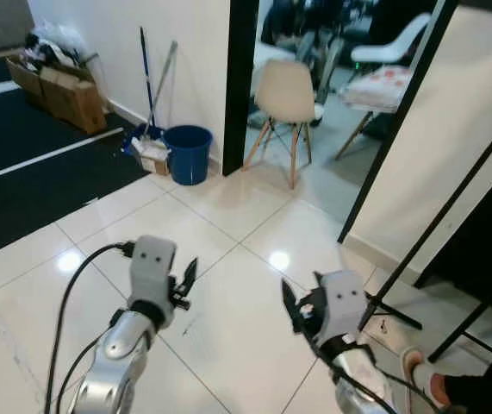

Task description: Setting the table

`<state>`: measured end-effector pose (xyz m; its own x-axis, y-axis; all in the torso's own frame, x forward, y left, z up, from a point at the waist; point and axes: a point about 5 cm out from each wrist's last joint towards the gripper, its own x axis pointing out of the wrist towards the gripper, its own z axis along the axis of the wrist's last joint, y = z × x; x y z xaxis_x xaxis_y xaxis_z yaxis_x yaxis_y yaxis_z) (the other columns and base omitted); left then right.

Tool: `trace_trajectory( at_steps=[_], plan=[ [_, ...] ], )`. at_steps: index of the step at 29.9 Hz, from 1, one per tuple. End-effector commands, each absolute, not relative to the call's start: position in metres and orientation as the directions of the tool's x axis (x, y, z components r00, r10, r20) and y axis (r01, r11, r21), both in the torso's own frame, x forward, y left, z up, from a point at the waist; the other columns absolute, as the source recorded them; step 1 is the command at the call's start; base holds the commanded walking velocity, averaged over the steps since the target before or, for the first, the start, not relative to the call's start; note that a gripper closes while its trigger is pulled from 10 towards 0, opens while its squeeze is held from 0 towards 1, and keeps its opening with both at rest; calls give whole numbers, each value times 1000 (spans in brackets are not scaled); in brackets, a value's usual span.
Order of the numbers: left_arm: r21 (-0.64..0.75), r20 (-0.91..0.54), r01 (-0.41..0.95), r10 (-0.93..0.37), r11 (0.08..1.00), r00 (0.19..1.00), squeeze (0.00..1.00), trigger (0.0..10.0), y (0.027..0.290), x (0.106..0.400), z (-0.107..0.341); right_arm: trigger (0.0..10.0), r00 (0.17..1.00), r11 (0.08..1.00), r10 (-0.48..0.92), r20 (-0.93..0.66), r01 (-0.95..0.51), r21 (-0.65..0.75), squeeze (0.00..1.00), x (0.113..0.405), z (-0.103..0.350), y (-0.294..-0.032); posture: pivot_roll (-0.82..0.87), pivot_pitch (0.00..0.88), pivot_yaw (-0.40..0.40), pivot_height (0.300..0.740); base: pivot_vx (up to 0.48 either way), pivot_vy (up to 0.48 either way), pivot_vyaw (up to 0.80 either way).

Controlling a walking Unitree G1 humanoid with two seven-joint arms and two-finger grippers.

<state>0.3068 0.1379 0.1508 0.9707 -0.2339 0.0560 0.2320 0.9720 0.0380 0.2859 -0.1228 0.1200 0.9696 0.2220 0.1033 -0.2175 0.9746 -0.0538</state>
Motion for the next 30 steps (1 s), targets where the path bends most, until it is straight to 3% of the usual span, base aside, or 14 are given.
trace_trajectory(
  at_steps=[1, 20, 30],
  plan=[
    [31, 48, 240, -242, 970, 969, 0, 10000, 131, 304, 147, 10000, 975, 977, 207, 86, -201, -72, 0, 284, 118, -131, 44, 121, 1, 740, 480, 0, 0],
    [37, 51, 231, -232, 972, 971, 0, 10000, 131, 305, 145, 10000, 972, 976, 208, 107, -199, -89, 0, 288, 125, -128, 38, 108, 8, 740, 480, 0, 0],
    [79, 46, 150, -154, 986, 987, 0, 10000, 138, 308, 142, 10000, 967, 973, 222, 128, -211, -91, 0, 287, 128, -127, 34, 93, 32, 740, 480, 0, 0]
  ],
)
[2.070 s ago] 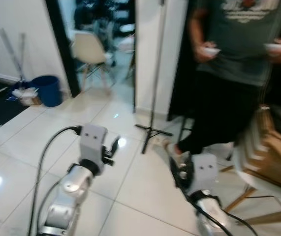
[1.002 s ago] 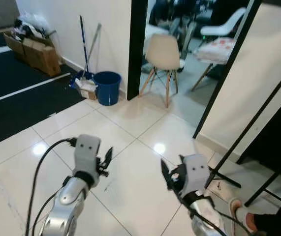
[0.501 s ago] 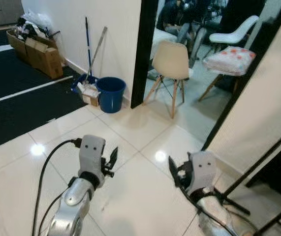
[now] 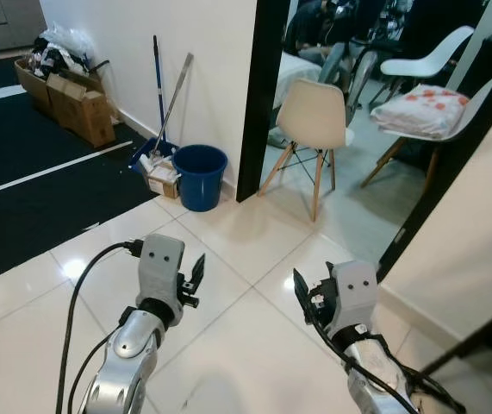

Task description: Setting the table

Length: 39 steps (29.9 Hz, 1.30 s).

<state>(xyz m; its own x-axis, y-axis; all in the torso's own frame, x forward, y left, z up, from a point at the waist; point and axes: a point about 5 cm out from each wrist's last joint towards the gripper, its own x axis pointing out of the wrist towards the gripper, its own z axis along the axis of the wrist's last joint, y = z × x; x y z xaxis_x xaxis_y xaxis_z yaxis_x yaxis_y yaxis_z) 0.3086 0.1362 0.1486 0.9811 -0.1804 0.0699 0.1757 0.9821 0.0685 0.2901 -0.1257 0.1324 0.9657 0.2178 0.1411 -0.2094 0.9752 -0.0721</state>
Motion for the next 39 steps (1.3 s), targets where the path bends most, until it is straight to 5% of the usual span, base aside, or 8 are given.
trace_trajectory(
  at_steps=[1, 8, 39],
  plan=[
    [79, 46, 150, -154, 986, 987, 0, 10000, 138, 308, 142, 10000, 967, 973, 222, 128, -211, -91, 0, 287, 128, -127, 34, 93, 32, 740, 480, 0, 0],
    [123, 15, 42, -44, 992, 999, 0, 10000, 149, 309, 133, 10000, 968, 978, 200, 149, -189, -88, 0, 289, 133, -135, 32, 93, 42, 740, 480, 0, 0],
    [137, 21, 35, -38, 990, 999, 0, 10000, 154, 311, 136, 10000, 973, 981, 187, 137, -178, -75, 0, 287, 128, -131, 30, 117, 73, 740, 445, 0, 0]
  ],
)
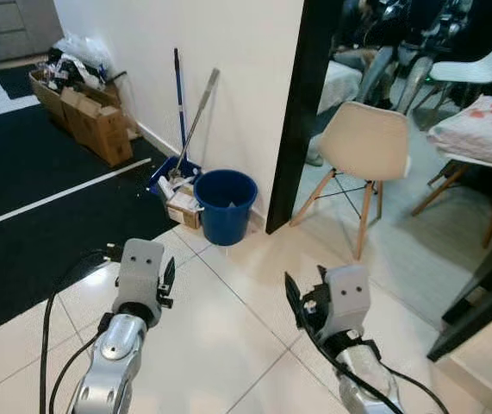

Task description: Setting the table

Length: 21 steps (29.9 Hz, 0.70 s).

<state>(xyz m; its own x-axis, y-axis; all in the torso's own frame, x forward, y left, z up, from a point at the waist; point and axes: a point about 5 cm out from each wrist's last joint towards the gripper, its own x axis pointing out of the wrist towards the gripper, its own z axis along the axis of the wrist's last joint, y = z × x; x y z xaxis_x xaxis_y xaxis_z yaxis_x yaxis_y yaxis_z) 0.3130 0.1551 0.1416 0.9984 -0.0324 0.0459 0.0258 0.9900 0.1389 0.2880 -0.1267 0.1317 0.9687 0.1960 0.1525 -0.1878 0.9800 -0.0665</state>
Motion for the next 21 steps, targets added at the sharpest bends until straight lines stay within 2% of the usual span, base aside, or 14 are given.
trace_trajectory(
  at_steps=[1, 16, 21],
  plan=[
    [137, 21, 35, -39, 990, 999, 0, 10000, 154, 311, 135, 10000, 972, 981, 189, 137, -180, -74, 0, 287, 128, -131, 30, 117, 74, 740, 480, 0, 513],
    [145, 21, 42, -46, 989, 999, 0, 10000, 155, 313, 136, 10000, 971, 981, 194, 142, -187, -61, 0, 287, 128, -128, 36, 113, 83, 740, 480, 0, 770],
    [138, 8, 59, -61, 989, 998, 0, 10000, 153, 312, 135, 10000, 968, 978, 206, 142, -199, -57, 0, 287, 128, -126, 38, 112, 85, 740, 129, 0, 800]
  ],
)
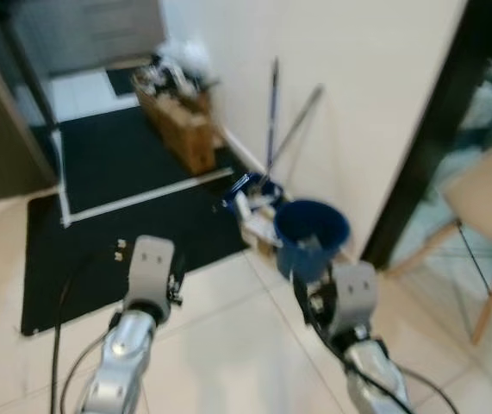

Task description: Setting the table

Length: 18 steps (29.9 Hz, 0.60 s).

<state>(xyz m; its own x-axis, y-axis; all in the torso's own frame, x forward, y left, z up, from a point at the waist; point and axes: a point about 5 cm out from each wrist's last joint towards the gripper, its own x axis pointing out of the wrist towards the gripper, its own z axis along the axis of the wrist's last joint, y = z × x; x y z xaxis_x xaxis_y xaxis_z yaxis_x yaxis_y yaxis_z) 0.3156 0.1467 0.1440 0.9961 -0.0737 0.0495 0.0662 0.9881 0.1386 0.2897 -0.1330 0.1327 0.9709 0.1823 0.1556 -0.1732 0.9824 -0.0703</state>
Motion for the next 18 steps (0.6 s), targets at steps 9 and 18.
trace_trajectory(
  at_steps=[9, 18],
  plan=[
    [133, 2, 90, -91, 987, 996, 0, 10000, 150, 312, 135, 10000, 965, 976, 219, 142, -214, -49, 0, 286, 128, -124, 41, 111, 90, 740, 0, 0, 800],
    [138, -28, 106, -103, 985, 994, 0, 10000, 148, 312, 134, 10000, 965, 975, 221, 141, -217, -46, 0, 285, 127, -124, 43, 114, 92, 740, 0, 0, 800]
  ],
)
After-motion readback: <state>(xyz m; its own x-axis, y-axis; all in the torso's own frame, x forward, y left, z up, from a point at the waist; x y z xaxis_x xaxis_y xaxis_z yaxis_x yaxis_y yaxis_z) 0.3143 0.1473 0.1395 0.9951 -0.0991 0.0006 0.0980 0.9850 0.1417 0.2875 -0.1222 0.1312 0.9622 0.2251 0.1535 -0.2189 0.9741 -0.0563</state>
